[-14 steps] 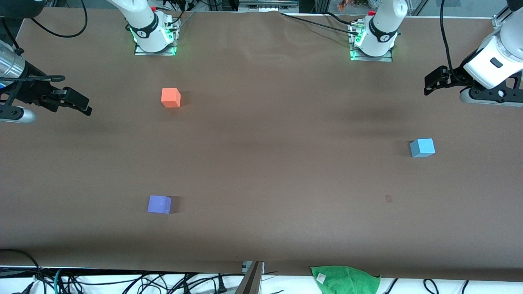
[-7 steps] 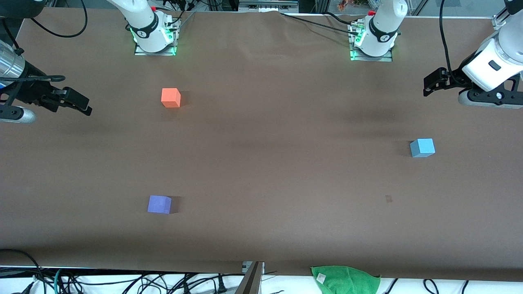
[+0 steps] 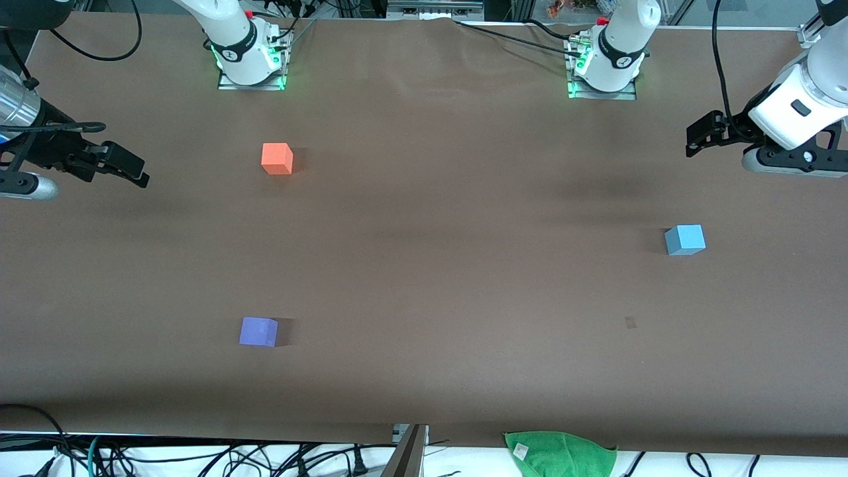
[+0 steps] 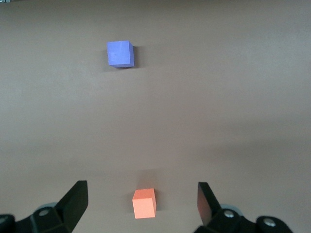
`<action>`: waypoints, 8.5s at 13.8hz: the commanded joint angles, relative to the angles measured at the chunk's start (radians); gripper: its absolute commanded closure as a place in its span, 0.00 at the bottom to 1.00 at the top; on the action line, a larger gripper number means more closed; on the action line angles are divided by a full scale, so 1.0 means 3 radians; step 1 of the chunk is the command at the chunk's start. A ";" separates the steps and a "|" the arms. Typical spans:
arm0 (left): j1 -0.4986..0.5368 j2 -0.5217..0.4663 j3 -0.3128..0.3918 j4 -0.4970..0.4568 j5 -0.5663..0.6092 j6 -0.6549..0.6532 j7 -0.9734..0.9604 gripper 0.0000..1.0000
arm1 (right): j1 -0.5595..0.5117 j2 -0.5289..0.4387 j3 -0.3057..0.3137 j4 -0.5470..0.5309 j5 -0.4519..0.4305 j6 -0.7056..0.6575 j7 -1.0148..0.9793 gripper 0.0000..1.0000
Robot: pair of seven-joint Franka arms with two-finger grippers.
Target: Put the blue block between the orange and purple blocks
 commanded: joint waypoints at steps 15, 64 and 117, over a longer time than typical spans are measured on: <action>0.0486 0.0919 0.0022 0.0078 0.0546 0.0047 0.0076 0.00 | -0.0028 0.0014 0.0010 0.0063 0.0022 -0.0017 -0.0039 0.01; -0.0488 0.2161 -0.1646 0.0103 0.0197 0.1667 -0.2141 0.79 | -0.0033 0.0014 0.0020 0.0068 0.0017 0.0049 -0.0044 0.01; -0.0111 -0.0072 0.0298 -0.0311 -0.0048 0.0595 0.0337 0.00 | 0.2493 0.2489 0.0220 0.0676 -0.0069 0.2207 0.2538 0.01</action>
